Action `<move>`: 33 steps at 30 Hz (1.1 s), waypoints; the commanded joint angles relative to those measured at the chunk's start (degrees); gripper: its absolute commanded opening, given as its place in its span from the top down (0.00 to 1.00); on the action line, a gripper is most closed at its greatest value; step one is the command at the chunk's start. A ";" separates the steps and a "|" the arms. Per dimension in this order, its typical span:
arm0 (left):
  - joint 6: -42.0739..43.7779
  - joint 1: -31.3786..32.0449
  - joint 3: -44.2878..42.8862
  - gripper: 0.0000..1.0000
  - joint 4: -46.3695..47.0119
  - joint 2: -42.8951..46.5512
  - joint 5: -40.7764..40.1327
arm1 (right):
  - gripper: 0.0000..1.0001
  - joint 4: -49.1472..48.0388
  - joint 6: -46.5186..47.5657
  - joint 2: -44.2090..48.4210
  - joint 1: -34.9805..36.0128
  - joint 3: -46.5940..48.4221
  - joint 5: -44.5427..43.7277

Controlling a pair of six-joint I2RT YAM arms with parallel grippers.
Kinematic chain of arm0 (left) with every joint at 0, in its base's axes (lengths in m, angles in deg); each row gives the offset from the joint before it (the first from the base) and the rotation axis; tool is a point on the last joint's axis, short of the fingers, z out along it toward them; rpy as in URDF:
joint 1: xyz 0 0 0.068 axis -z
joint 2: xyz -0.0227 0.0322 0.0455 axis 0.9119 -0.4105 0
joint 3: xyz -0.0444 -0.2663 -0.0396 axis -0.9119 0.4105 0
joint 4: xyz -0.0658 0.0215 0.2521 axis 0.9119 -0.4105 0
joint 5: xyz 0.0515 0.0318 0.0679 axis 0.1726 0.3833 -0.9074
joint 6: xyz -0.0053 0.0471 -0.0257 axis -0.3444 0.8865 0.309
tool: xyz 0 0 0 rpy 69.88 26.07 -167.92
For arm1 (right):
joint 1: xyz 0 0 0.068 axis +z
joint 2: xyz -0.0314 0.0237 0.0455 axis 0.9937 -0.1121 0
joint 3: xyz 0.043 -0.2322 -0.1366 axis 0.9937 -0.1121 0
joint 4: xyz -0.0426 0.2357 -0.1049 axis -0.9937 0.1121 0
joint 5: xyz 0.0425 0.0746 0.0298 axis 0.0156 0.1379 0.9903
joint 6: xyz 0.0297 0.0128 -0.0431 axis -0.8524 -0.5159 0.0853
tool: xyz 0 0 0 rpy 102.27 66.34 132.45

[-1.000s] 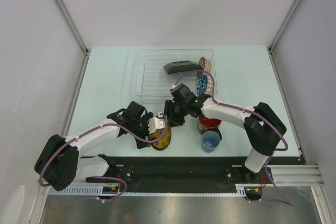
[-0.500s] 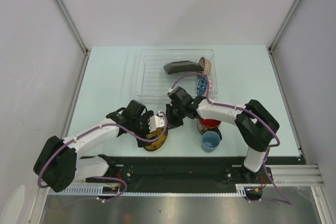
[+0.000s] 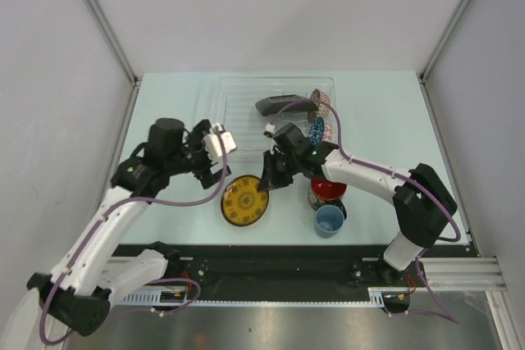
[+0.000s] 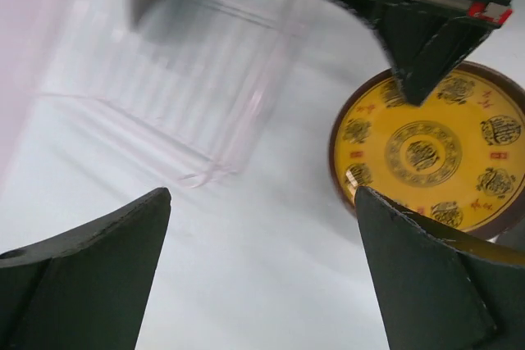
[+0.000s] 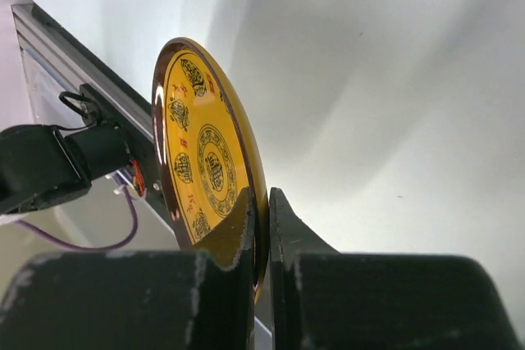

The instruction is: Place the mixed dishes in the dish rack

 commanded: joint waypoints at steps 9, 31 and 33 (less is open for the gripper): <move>-11.60 -20.42 -8.74 0.00 -0.97 11.29 -3.13 | 1.00 -7.68 44.25 22.44 1.54 11.98 -29.99; -22.68 -40.39 -6.36 0.00 5.44 2.06 9.35 | 1.00 -12.37 110.14 16.14 -2.85 5.66 -36.08; -23.03 -40.48 -6.10 0.00 5.97 2.06 9.44 | 1.00 -11.93 109.52 16.57 -3.12 4.43 -34.59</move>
